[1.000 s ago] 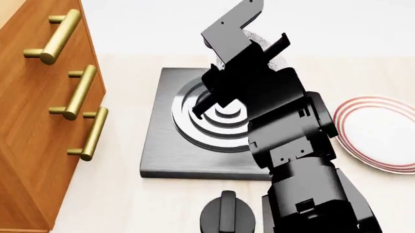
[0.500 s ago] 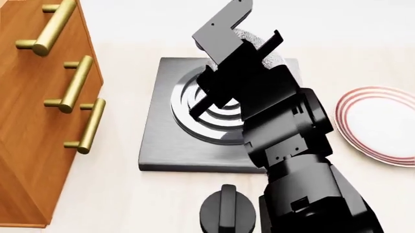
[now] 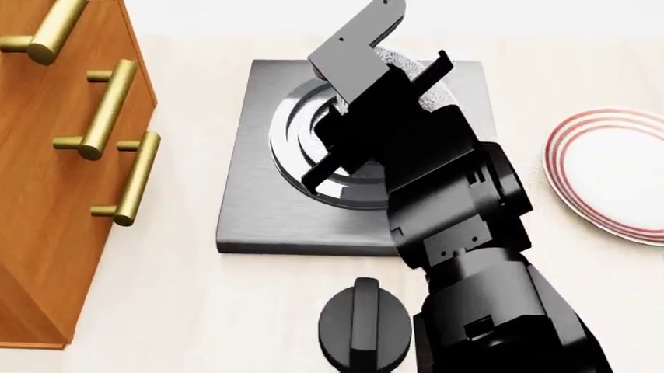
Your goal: Put the bowl on the stove.
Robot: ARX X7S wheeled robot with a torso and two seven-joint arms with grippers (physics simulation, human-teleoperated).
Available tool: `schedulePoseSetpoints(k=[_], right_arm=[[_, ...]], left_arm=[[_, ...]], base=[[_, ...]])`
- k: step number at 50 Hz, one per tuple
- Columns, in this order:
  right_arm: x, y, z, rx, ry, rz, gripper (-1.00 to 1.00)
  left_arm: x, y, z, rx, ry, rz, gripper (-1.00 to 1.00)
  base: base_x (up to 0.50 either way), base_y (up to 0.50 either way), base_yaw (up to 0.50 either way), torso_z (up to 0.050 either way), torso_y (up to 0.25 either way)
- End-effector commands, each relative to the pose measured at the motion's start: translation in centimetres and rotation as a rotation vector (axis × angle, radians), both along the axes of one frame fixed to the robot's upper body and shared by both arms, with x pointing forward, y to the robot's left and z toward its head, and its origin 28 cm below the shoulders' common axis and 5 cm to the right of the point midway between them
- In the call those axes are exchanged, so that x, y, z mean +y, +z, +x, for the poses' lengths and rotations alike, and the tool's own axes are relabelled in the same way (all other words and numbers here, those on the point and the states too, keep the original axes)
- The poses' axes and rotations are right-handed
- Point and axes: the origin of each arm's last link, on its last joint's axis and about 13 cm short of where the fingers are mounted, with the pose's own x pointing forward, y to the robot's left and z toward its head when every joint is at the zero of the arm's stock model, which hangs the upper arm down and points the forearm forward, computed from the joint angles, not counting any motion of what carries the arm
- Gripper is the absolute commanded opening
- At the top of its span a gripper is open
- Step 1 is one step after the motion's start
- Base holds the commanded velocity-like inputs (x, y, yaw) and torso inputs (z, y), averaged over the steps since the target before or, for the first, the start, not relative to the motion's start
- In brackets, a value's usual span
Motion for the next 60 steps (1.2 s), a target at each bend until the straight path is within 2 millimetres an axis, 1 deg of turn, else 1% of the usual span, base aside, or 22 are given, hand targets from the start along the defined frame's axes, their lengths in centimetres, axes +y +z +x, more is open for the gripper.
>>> schedulePoseSetpoints(k=[1, 19, 36, 49, 50, 60], right_arm=[[0.0, 0.3, 0.0, 0.021, 0.049, -0.001, -1.00], [0.2, -0.2, -0.1, 0.049, 0.047, 0.006, -1.00], [0.2, -1.1, -0.2, 0.093, 0.028, 0.022, -1.00], [0.2, -1.3, -0.3, 0.098, 0.018, 0.029, -1.00], [0.2, -1.3, -0.3, 0.100, 0.018, 0.034, 1.00], [0.1, -1.4, -0.3, 0.115, 0.026, 0.044, 1.00]], left_arm=[[0.0, 0.1, 0.0, -0.006, 0.005, 0.000, 1.00], [0.1, 0.1, 0.0, -0.004, -0.004, -0.024, 1.00], [0.1, 0.0, 0.1, 0.000, -0.002, -0.021, 1.00], [0.0, -0.2, 0.1, 0.003, -0.005, -0.020, 1.00], [0.0, -0.1, 0.1, 0.002, -0.006, -0.021, 1.00], [0.0, -0.1, 0.1, 0.002, -0.007, -0.021, 1.00]], base=[[0.00, 0.00, 0.00, 0.000, -0.250], [0.00, 0.00, 0.00, 0.000, -0.006], [0.00, 0.00, 0.00, 0.000, 0.000], [0.00, 0.00, 0.00, 0.000, 0.000], [0.00, 0.00, 0.00, 0.000, 0.000], [0.00, 0.00, 0.00, 0.000, 0.000]])
